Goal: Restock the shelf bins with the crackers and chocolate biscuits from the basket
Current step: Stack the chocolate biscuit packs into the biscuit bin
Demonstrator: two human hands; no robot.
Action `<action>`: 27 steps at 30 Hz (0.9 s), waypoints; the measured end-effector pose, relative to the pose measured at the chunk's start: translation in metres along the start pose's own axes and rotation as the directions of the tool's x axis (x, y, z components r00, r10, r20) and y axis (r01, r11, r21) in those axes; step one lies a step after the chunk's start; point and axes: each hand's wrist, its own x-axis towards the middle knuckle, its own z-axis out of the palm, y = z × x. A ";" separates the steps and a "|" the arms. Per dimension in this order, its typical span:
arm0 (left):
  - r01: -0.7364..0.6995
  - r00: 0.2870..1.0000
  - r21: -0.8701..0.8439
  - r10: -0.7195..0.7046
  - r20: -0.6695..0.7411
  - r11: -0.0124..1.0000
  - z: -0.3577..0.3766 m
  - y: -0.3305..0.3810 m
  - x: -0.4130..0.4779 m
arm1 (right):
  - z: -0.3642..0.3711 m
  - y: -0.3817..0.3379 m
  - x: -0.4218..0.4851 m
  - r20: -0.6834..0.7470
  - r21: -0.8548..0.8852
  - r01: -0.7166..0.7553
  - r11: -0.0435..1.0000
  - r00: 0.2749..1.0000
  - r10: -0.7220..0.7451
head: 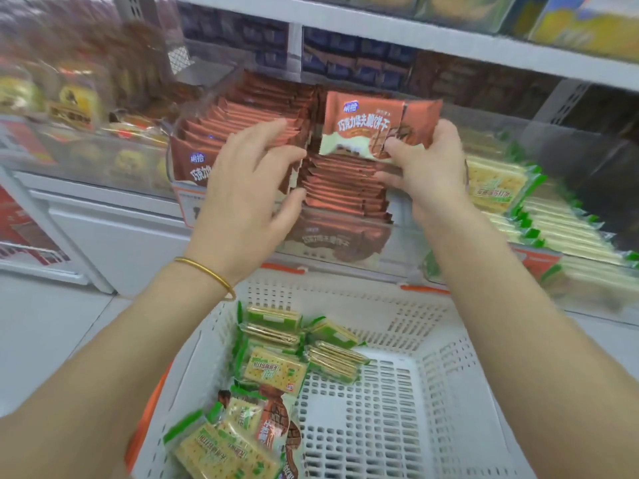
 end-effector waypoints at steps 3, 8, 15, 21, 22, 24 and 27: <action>-0.024 0.993 0.122 0.010 0.120 0.992 0.013 -0.002 -0.006 | 0.023 0.013 0.046 -0.083 -0.068 -0.030 0.997 0.996 0.024; -0.033 0.993 0.154 0.015 0.117 0.988 0.013 -0.005 -0.005 | 0.041 0.037 0.093 -0.095 -0.057 -0.148 0.987 0.985 0.142; -0.016 0.994 0.134 0.002 0.107 0.991 0.010 -0.005 -0.001 | 0.045 0.047 0.110 -0.171 -0.104 -0.158 0.982 0.976 0.138; -0.028 0.993 0.118 0.013 0.120 0.993 0.015 -0.002 -0.003 | 0.044 0.048 0.108 -0.140 -0.187 -0.007 0.982 0.990 -0.019; -0.028 0.993 0.121 0.014 0.120 0.992 0.015 -0.002 -0.003 | 0.044 0.050 0.108 -0.152 -0.256 -0.016 0.967 0.988 -0.024; -0.029 0.992 0.125 0.014 0.122 0.992 0.015 -0.002 -0.003 | 0.041 0.053 0.110 -0.184 -0.408 -0.077 0.910 0.983 0.000; -0.033 0.993 0.125 0.017 0.121 0.992 0.016 -0.002 -0.003 | 0.035 0.054 0.110 -0.169 -0.404 -0.127 0.906 0.984 0.062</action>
